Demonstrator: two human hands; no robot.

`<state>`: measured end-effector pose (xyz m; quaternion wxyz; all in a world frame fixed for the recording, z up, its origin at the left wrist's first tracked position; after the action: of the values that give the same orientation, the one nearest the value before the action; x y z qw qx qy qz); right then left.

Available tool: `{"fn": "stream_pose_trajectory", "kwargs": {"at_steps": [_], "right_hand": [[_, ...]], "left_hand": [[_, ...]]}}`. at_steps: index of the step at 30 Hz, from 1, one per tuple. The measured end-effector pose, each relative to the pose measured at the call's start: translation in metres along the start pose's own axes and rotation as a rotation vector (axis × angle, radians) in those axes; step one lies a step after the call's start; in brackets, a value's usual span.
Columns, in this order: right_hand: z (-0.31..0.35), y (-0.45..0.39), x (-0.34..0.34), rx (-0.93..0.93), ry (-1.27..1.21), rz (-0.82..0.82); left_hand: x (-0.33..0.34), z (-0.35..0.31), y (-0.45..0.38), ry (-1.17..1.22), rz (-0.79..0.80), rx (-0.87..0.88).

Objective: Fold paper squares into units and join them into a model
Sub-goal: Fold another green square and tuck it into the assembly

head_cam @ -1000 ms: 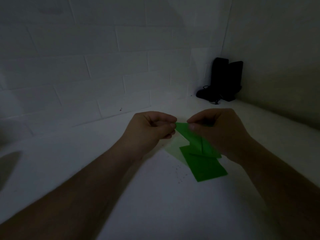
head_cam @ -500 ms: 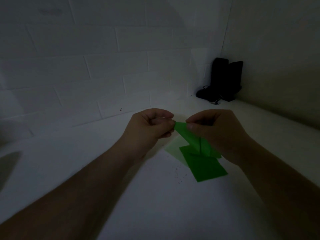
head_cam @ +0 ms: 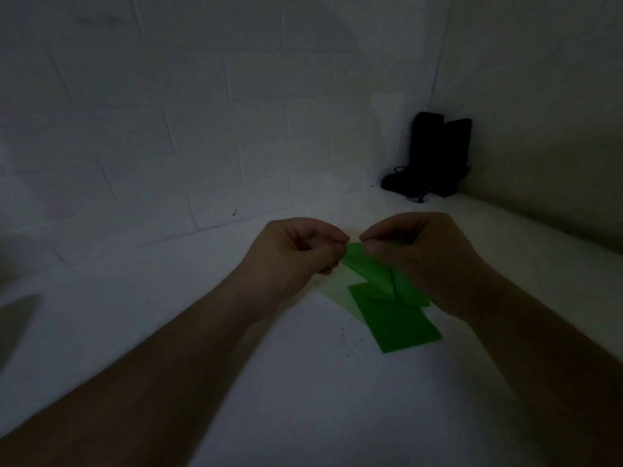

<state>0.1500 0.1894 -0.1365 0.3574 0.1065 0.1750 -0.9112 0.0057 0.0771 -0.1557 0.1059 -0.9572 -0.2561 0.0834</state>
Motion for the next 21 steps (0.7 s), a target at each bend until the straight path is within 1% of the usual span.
{"fn": "stream_pose_trajectory", "kwargs": {"at_steps": [2, 7, 12, 14, 15, 18, 20, 21], "right_hand": [[-0.001, -0.001, -0.003, 0.012, -0.026, -0.027], [-0.004, -0.002, -0.004, 0.023, -0.031, -0.034], [-0.005, -0.004, -0.01, 0.005, 0.012, -0.062], [-0.003, -0.005, -0.014, 0.015, -0.106, -0.086], [-0.006, -0.006, -0.016, 0.049, -0.215, -0.1], [-0.023, -0.007, -0.018, 0.281, -0.555, -0.176], [-0.027, -0.006, -0.009, 0.368, -0.674, -0.131], [-0.025, -0.005, -0.001, 0.364, -0.692, -0.085]], "left_hand": [[0.002, 0.001, 0.0, -0.036, 0.021, 0.01], [0.009, 0.002, 0.002, -0.002, 0.109, -0.012], [0.006, 0.0, 0.001, -0.005, 0.086, -0.001], [0.001, -0.002, 0.0, 0.032, 0.027, 0.004], [-0.003, -0.003, 0.0, 0.065, -0.018, -0.001], [-0.011, -0.005, -0.002, 0.242, -0.144, -0.037], [-0.012, -0.005, -0.002, 0.381, -0.194, -0.065], [-0.011, -0.005, -0.001, 0.435, -0.215, -0.08]]}}
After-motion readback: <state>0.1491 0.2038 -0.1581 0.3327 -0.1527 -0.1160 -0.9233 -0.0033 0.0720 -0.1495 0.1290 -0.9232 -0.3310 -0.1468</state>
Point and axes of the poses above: each hand's wrist, its own y-axis away from the middle knuckle, its own x-axis out of the palm, z = x × y, the point moved 7 cm from there along -y, towards the middle knuckle, and after that the axes turned 1 degree about x, right-handed, at the moved point
